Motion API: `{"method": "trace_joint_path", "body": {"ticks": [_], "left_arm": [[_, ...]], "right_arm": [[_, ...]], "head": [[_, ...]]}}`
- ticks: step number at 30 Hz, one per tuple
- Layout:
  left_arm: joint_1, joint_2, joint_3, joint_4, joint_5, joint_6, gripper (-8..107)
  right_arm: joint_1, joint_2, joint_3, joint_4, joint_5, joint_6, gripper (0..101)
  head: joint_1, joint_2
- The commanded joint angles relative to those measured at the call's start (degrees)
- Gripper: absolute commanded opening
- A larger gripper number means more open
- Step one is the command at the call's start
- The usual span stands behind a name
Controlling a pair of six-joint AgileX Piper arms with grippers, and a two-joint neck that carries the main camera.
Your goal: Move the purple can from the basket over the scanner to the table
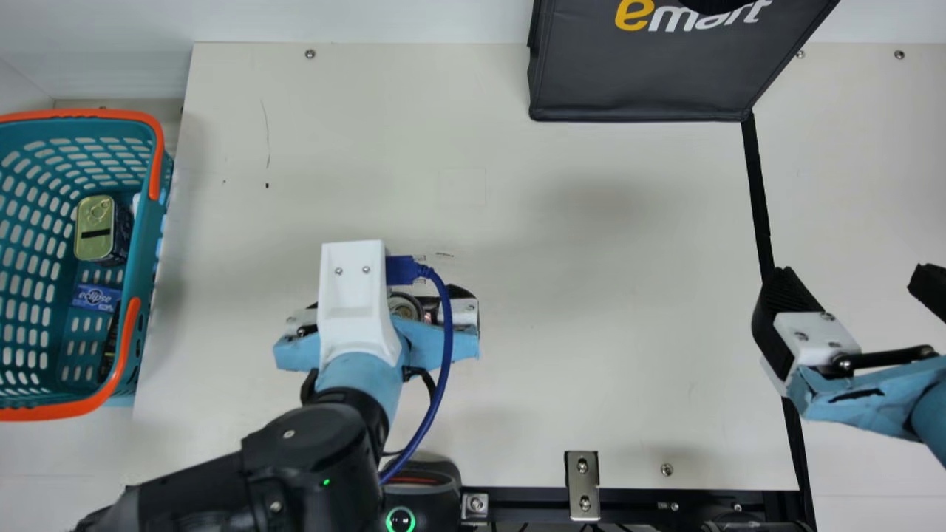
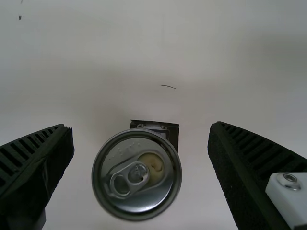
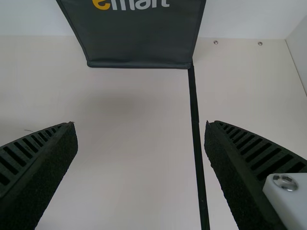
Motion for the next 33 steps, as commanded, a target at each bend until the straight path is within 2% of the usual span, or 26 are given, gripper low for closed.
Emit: {"method": "trace_joint_path", "body": {"ticks": [1, 15, 29, 30, 33], "left_arm": [[0.4, 0.8, 0.3, 0.0, -0.7, -0.8, 90], [2.2, 4.0, 1.3, -2.5, -3.4, -1.2, 90], [1.4, 2.4, 0.3, -5.0, -1.8, 1.4, -3], [1.2, 2.1, 0.2, -5.1, -1.7, 1.9, -8], [1.4, 0.9, 0.2, -5.9, -2.2, 4.6, -8]], "right_arm": [[0.0, 0.0, 0.0, 0.0, 0.0, 0.0, 95], [0.0, 0.0, 0.0, 0.0, 0.0, 0.0, 95], [0.0, 0.0, 0.0, 0.0, 0.0, 0.0, 95], [0.0, 0.0, 0.0, 0.0, 0.0, 0.0, 95], [0.0, 0.0, 0.0, 0.0, 0.0, 0.0, 95]], "head": [[-1.7, 0.1], [-1.7, 0.1], [-1.7, 0.1], [-1.7, 0.1], [-1.7, 0.1]]}}
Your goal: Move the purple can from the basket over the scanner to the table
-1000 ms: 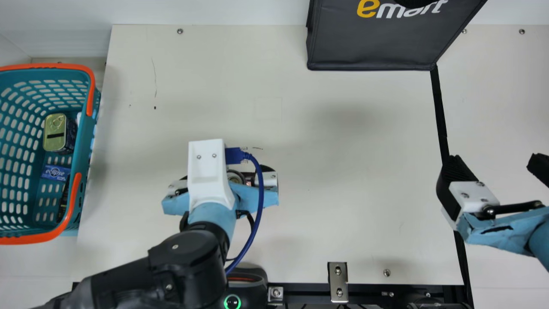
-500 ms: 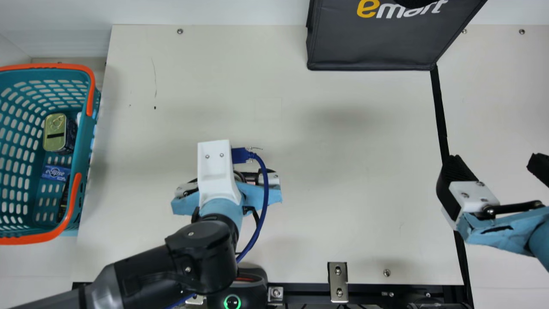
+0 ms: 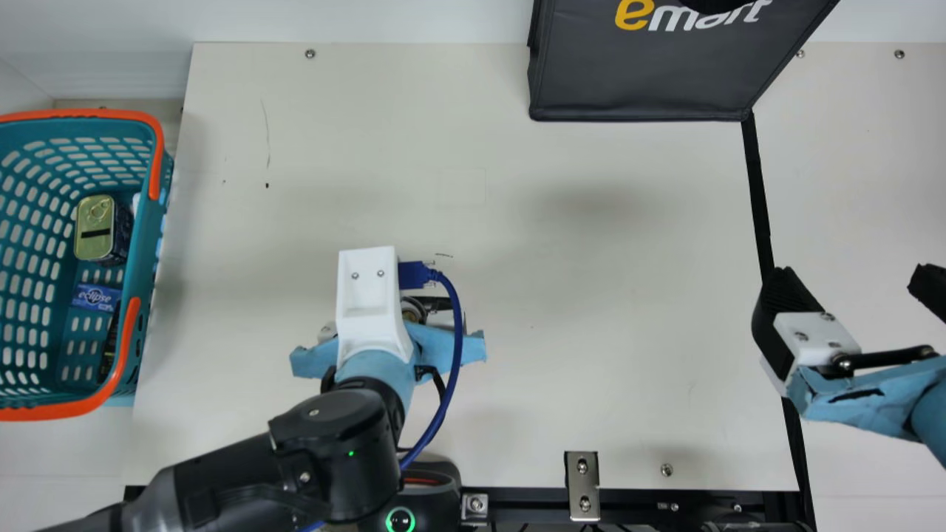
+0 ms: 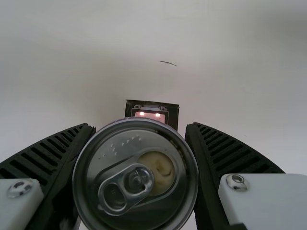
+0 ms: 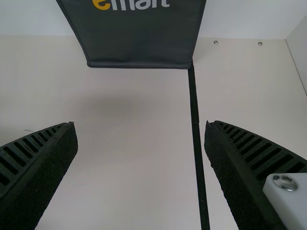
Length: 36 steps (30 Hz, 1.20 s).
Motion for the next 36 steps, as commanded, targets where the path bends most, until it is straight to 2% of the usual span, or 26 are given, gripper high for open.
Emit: {"method": "trace_joint_path", "body": {"ticks": [1, 7, 17, 27, 36], "left_arm": [[0.3, -0.8, 0.1, -0.7, -0.7, 2.8, -8], [3.0, -3.6, 1.2, -4.9, -4.6, 14.7, -8], [10.8, -7.7, 4.4, -13.0, -12.2, 39.6, -8], [17.8, -10.6, 6.8, -22.3, -16.5, 63.1, -8], [22.4, -12.2, 8.3, -33.4, -18.9, 85.2, -8]], "right_arm": [[0.0, 0.0, 0.0, 0.0, 0.0, 0.0, 95], [0.0, 0.0, 0.0, 0.0, 0.0, 0.0, 95], [0.0, 0.0, 0.0, 0.0, 0.0, 0.0, 95], [0.0, 0.0, 0.0, 0.0, 0.0, 0.0, 95], [0.0, 0.0, 0.0, 0.0, 0.0, 0.0, 95]], "head": [[-1.7, 0.1], [-1.7, 0.1], [-1.7, 0.1], [-1.7, 0.1], [-1.7, 0.1]]}}
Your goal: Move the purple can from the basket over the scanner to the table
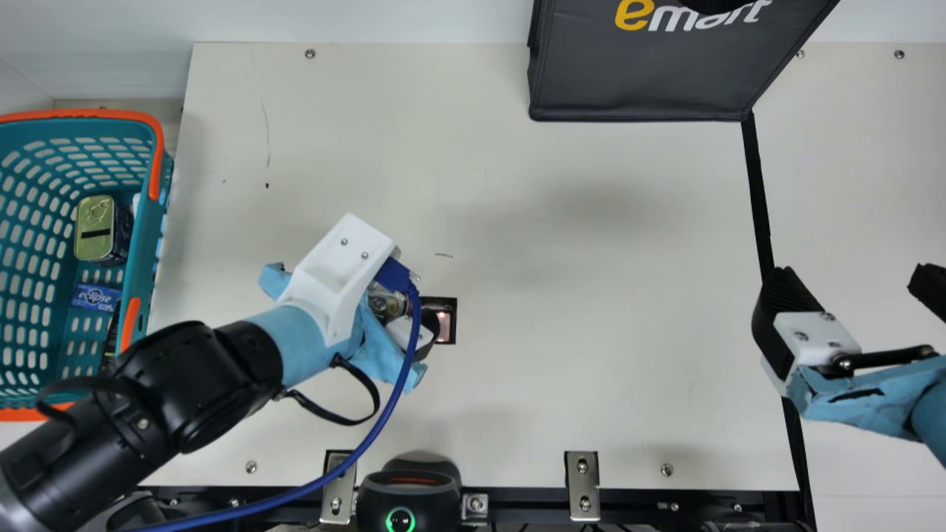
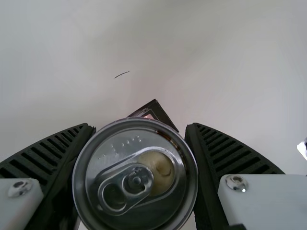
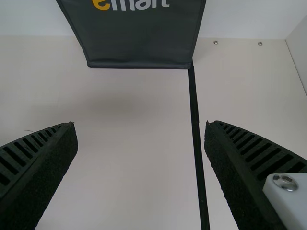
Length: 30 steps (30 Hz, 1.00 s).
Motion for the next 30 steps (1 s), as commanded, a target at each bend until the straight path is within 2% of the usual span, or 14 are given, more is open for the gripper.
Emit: {"method": "trace_joint_path", "body": {"ticks": [1, 13, 22, 30], "left_arm": [[0.8, -0.2, 0.2, -4.2, -0.3, 12.2, -8], [5.9, -0.5, 0.4, -17.9, 1.2, 38.4, -8], [10.1, 0.6, -0.6, -26.6, 5.4, 56.6, -8], [13.6, 1.8, -1.4, -31.6, 9.7, 68.9, -8]], "right_arm": [[0.0, 0.0, 0.0, 0.0, 0.0, 0.0, 95], [0.0, 0.0, 0.0, 0.0, 0.0, 0.0, 95], [0.0, 0.0, 0.0, 0.0, 0.0, 0.0, 95], [0.0, 0.0, 0.0, 0.0, 0.1, 0.0, 95]], "head": [[-1.7, 0.1], [-1.7, 0.1], [-1.7, 0.1], [-1.7, 0.1]]}}
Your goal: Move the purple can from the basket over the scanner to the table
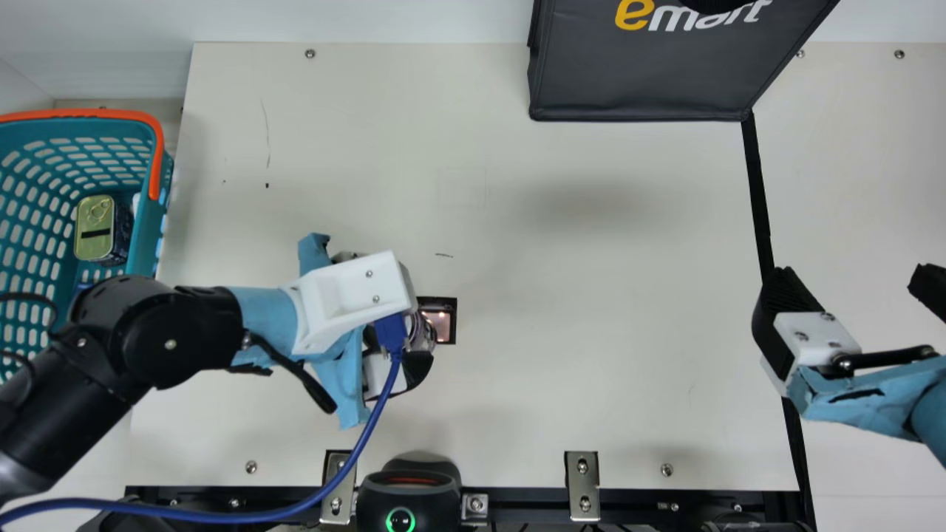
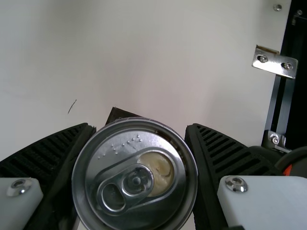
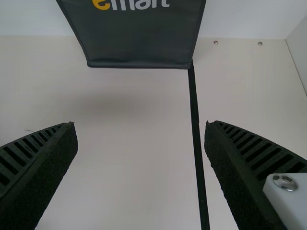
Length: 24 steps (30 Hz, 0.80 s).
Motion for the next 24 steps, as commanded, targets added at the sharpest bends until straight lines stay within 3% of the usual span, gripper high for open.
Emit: {"method": "trace_joint_path", "body": {"ticks": [1, 12, 24], "left_arm": [[0.8, 0.3, -0.2, -0.9, 1.1, 5.6, -8], [3.9, 2.6, -2.2, -3.1, 6.5, 15.1, -8], [3.0, 7.0, -4.1, -2.6, 7.4, 15.6, -8]], "right_arm": [[0.0, 0.0, 0.0, 0.0, 0.0, 0.0, 95], [0.0, 0.0, 0.0, 0.0, 0.0, 0.0, 95], [0.0, 0.0, 0.0, 0.0, 0.0, 0.0, 95]], "head": [[-1.7, 0.1], [-1.7, 0.1], [-1.7, 0.1]]}}
